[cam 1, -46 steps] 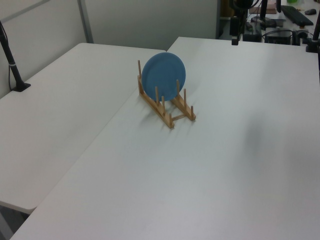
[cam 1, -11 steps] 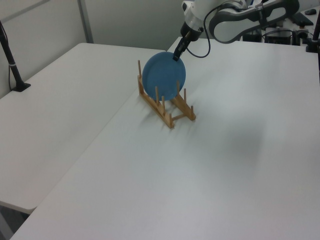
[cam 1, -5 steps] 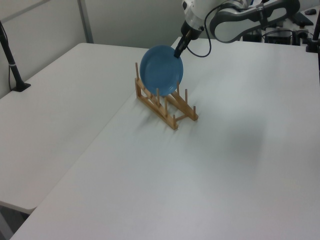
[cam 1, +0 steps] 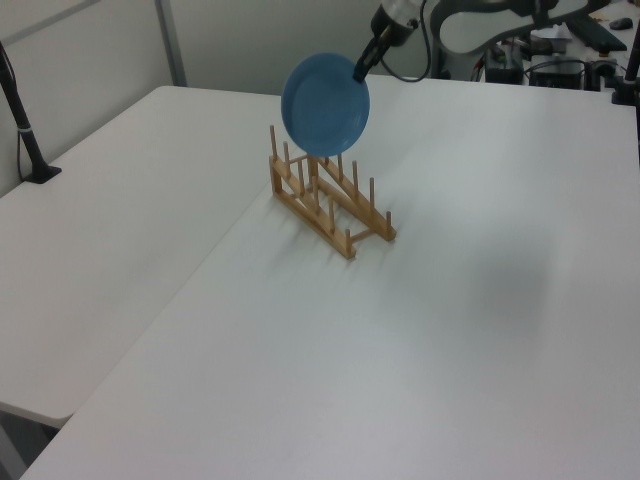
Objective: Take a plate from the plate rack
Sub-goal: 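Lift the blue plate up out of the rack slots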
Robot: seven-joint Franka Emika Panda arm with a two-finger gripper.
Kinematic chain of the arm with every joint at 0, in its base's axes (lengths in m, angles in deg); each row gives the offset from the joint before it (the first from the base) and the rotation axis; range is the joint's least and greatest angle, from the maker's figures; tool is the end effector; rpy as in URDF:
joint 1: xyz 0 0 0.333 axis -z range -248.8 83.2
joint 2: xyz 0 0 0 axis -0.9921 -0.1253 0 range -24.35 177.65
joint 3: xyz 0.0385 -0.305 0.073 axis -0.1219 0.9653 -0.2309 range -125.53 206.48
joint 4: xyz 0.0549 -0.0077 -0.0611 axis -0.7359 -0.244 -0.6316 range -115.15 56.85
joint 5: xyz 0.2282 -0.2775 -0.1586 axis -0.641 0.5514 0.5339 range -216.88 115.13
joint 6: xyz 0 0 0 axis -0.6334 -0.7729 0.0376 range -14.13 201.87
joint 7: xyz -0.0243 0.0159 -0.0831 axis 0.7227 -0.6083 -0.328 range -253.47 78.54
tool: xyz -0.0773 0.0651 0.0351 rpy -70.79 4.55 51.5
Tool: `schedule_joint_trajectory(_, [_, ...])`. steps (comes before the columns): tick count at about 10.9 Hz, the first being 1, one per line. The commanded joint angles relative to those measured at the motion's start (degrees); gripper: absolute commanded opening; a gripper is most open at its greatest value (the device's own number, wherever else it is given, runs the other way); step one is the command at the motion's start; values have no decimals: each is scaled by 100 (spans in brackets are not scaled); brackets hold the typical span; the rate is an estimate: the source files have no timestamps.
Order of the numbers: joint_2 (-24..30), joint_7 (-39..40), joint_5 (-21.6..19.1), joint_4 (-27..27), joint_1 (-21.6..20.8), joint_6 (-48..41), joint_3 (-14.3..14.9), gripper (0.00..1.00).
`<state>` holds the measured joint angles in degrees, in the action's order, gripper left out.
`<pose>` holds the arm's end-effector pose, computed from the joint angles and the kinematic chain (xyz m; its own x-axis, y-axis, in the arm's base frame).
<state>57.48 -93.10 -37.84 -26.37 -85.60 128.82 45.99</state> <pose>0.7065 -0.0224 0.5402 0.8127 0.0653 0.5789 -0.0574 -0.9799 0.1912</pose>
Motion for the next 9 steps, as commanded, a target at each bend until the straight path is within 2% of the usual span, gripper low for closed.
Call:
schedule_joint_trajectory(1, [238, -78, 32, -164, -28, -483, 11, 0])
schedule_joint_trajectory(3, [264, -52, -151, -155, -19, -721, -16, 0])
schedule_joint_trajectory(4, [352, 122, -466, -164, -19, -930, 2, 0])
schedule_joint_trajectory(8, [528, 1885, -1819, -190, 332, -2309, 11, 0])
schedule_joint_trajectory(9, [511, 2264, -1874, -199, 376, -2634, 11, 0])
